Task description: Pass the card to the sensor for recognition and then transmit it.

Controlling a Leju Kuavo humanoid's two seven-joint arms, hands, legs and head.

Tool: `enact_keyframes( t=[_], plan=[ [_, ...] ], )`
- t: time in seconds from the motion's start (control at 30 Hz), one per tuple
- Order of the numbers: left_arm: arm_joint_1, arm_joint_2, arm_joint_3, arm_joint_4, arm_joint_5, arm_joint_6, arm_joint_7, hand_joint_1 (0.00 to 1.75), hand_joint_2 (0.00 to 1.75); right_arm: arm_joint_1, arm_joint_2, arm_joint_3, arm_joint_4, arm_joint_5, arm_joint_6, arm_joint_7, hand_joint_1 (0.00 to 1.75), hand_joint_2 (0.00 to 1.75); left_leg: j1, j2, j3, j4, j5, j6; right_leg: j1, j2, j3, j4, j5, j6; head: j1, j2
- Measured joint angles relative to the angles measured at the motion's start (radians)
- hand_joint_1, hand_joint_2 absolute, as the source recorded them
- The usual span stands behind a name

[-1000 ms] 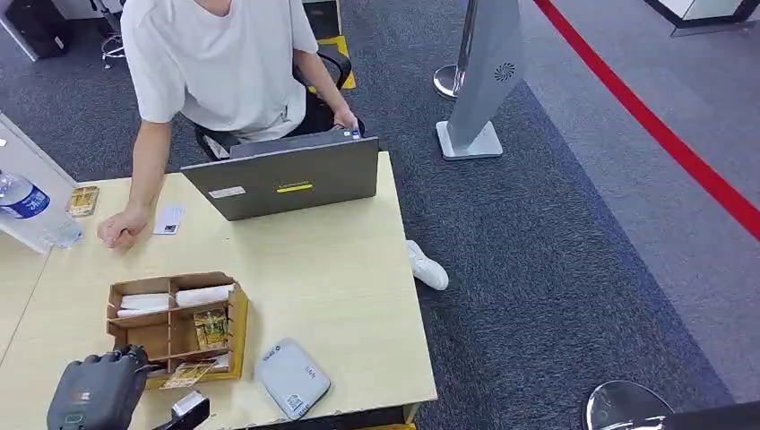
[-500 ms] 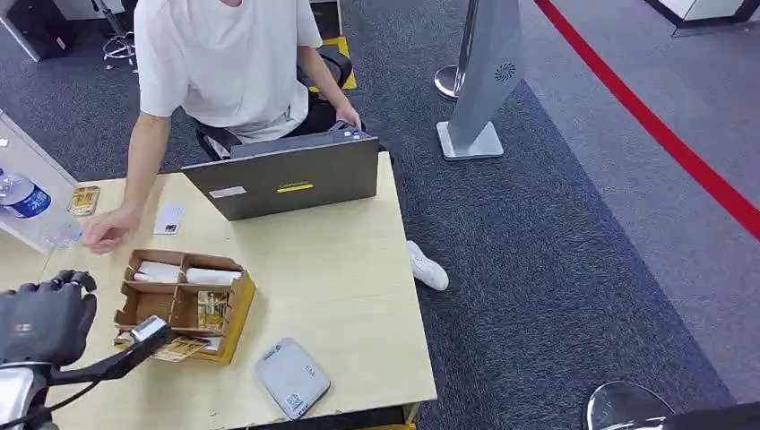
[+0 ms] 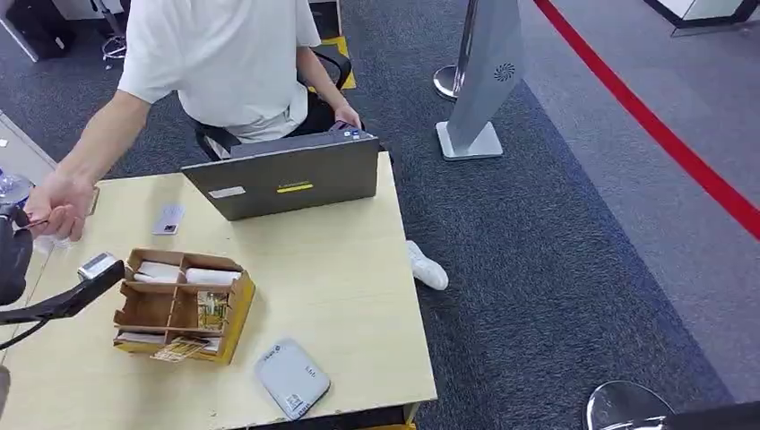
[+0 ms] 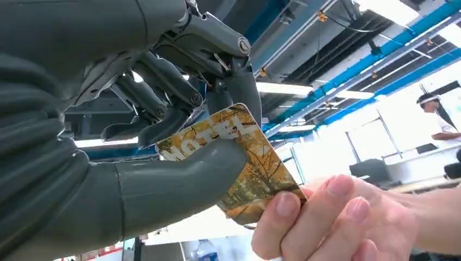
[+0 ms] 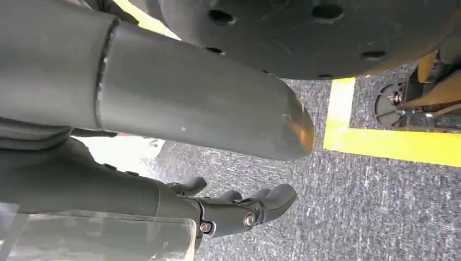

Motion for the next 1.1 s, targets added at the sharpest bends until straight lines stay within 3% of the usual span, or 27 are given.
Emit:
enact_keyframes(
  t=[0.37,0.4,0.77,1.1],
  plan=[
    [-0.015,0.006,0.0,0.013,0.002,0.0,0.0,1.75,1.75,0.0,0.0,0.007,0.0,0.0,0.0,0.003,0.0,0.0,0.0,0.001,0.0,0.0,-0.001,0.0,0.0,0.001,-0.001,0.0,-0.001,0.0,0.0,0.0],
    [-0.016,0.006,0.0,0.013,0.002,0.0,0.0,0.0,1.75,0.0,0.0,0.008,0.0,0.0,0.0,0.003,0.0,0.0,0.0,0.001,-0.001,0.0,-0.001,0.0,0.0,0.001,-0.001,0.0,-0.001,0.0,0.0,0.0],
    [-0.013,0.026,0.01,0.013,0.042,0.0,-0.002,0.0,1.75,0.0,0.0,0.008,0.0,-0.005,0.012,0.006,0.0,0.0,0.0,0.0,-0.001,0.0,-0.001,0.0,0.0,0.0,0.0,0.0,0.0,0.0,0.0,0.0],
    [0.073,0.067,0.137,0.022,0.095,0.019,0.012,0.0,1.75,0.001,0.0,0.008,0.0,-0.004,0.016,0.006,0.0,0.0,0.001,-0.001,-0.001,-0.001,-0.001,0.0,0.001,-0.001,-0.001,0.0,-0.001,-0.001,0.0,0.0]
  ],
)
